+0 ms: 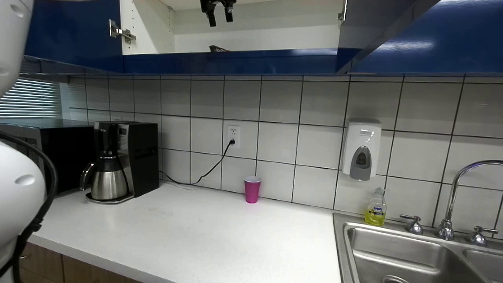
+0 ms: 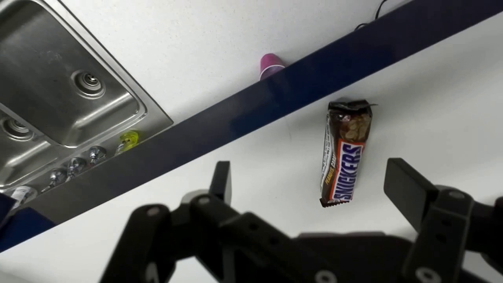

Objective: Put the brown packet in the open cabinet.

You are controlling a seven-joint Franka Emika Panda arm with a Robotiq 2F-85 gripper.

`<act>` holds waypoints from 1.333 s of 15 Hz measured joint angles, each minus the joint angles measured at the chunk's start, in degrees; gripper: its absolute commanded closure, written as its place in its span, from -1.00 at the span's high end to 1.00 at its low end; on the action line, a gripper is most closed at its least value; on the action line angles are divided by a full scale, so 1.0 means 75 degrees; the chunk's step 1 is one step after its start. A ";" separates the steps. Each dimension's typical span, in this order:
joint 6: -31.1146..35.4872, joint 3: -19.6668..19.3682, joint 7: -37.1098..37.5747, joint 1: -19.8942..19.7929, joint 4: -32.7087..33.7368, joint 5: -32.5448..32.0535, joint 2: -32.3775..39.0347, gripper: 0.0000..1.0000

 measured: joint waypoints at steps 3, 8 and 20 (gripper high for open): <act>-0.0143 -0.0035 -0.0123 -0.0073 -0.0516 0.0004 -0.0552 1.00; -0.0130 -0.0141 -0.0486 -0.0124 -0.2155 0.0005 -0.1641 1.00; 0.0326 -0.0142 -0.1810 -0.0022 -0.6970 -0.0005 -0.4420 1.00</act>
